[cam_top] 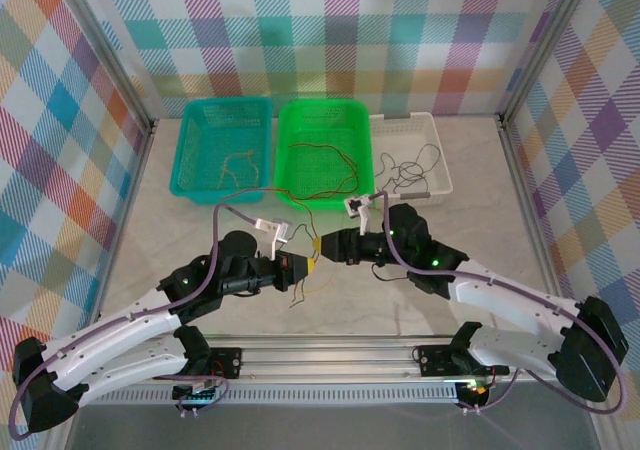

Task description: Untangle the cables

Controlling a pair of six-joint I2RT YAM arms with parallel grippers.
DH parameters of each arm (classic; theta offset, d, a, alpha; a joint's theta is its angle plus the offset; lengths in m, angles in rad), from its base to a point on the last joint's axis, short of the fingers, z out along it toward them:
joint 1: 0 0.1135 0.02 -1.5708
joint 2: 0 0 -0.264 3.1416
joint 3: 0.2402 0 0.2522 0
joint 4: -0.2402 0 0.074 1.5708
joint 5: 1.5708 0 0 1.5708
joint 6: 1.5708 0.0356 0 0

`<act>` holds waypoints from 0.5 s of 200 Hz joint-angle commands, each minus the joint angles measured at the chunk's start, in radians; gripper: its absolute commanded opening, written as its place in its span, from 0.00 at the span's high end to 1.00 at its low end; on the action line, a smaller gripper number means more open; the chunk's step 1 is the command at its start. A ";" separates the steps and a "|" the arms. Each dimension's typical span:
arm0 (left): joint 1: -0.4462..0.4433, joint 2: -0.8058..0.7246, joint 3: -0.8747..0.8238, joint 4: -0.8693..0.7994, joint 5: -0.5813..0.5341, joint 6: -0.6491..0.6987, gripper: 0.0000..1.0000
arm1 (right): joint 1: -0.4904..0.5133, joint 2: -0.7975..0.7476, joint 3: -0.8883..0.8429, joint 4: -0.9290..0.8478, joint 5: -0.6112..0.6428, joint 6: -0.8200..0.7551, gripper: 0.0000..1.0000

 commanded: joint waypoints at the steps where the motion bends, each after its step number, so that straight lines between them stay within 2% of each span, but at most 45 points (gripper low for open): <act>1: -0.012 -0.016 -0.015 0.001 -0.016 0.002 1.00 | 0.001 -0.022 -0.005 -0.004 0.022 -0.015 0.61; 74: -0.012 -0.023 -0.011 0.000 -0.004 0.005 1.00 | 0.001 0.084 0.068 -0.074 0.072 -0.041 0.54; 84: -0.012 -0.025 -0.011 -0.001 -0.003 0.005 1.00 | 0.001 0.100 0.072 -0.050 0.059 -0.036 0.56; 100: -0.012 -0.027 -0.013 -0.006 -0.002 0.005 1.00 | 0.001 0.121 0.084 -0.026 0.043 -0.029 0.71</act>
